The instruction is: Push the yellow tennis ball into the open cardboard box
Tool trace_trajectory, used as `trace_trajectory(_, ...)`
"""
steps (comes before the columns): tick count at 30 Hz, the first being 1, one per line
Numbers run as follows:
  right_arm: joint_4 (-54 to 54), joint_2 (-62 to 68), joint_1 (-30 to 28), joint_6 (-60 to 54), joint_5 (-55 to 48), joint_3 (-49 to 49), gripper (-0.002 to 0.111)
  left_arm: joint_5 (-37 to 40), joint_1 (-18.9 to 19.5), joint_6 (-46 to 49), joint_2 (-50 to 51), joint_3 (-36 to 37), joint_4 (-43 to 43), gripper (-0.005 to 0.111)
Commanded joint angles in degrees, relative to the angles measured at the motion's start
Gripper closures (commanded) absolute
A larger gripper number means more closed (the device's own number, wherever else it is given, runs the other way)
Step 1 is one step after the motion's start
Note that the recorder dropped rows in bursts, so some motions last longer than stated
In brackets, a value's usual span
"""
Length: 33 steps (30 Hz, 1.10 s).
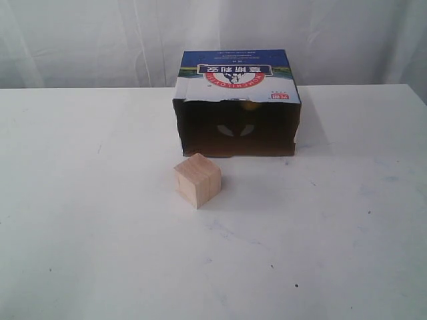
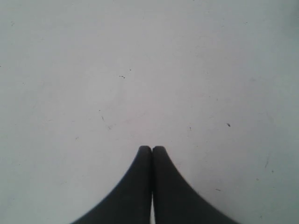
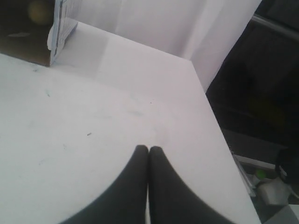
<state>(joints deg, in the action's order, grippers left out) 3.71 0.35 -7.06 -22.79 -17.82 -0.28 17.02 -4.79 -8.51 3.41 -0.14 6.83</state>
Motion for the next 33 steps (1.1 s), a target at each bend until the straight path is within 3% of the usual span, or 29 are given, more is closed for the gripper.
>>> trace_trajectory(1,0.85,-0.35,-0.39,1.98,-1.64,0.28,0.108,0.06,0.12,-0.44,0.04,0.14,-0.33,0.107)
trace_trajectory(33,1.21,-0.35,-0.39,1.98,-1.78,0.28,0.108,0.06,0.12,-0.44,0.04,0.14,-0.33,0.107)
